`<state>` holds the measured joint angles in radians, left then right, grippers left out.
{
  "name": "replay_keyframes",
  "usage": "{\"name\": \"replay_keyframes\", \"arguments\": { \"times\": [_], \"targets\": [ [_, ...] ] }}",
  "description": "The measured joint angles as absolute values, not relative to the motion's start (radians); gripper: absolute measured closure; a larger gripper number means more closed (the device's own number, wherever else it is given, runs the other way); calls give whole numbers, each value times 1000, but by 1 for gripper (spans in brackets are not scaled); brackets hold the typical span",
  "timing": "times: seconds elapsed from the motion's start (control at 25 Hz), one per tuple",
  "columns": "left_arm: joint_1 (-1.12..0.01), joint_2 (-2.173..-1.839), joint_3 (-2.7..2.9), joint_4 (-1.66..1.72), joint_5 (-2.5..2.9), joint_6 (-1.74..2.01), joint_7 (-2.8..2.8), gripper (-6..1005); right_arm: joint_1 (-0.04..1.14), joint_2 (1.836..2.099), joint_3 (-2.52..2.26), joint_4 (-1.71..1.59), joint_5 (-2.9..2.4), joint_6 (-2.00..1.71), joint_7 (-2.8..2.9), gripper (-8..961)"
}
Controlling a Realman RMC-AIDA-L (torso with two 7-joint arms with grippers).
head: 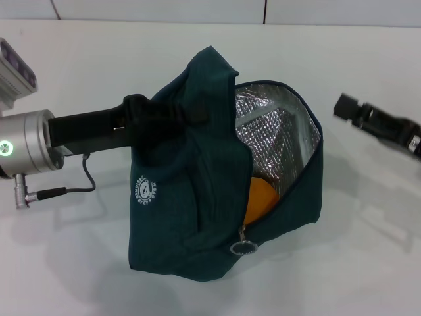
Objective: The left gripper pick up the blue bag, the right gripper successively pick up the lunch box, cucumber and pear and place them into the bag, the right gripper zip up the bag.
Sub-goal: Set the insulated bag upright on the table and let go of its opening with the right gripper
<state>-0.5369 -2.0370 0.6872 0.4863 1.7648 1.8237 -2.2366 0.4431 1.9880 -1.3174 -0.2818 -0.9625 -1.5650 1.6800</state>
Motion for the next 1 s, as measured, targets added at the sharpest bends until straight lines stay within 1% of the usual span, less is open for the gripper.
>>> {"name": "replay_keyframes", "arguments": {
  "times": [0.12, 0.28, 0.4, 0.76, 1.0],
  "targets": [
    [-537, -2037, 687, 486, 1767, 1823, -2237, 962, 438, 1995, -1322, -265, -989, -1554, 1744, 305],
    [-538, -2037, 688, 486, 1768, 1822, -2236, 963, 457, 2010, -1325, -258, -1047, -1505, 1800, 306],
    [-539, -2037, 691, 486, 1769, 1820, -2236, 963, 478, 2016, -1335, -256, -1065, -1483, 1817, 307],
    [-537, -2038, 693, 486, 1771, 1819, -2232, 963, 495, 2017, -1348, -255, -1063, -1523, 1853, 315],
    [-538, -2039, 695, 486, 1772, 1819, -2232, 963, 500, 2013, -1350, -251, -1068, -1561, 1881, 311]
  ]
}}
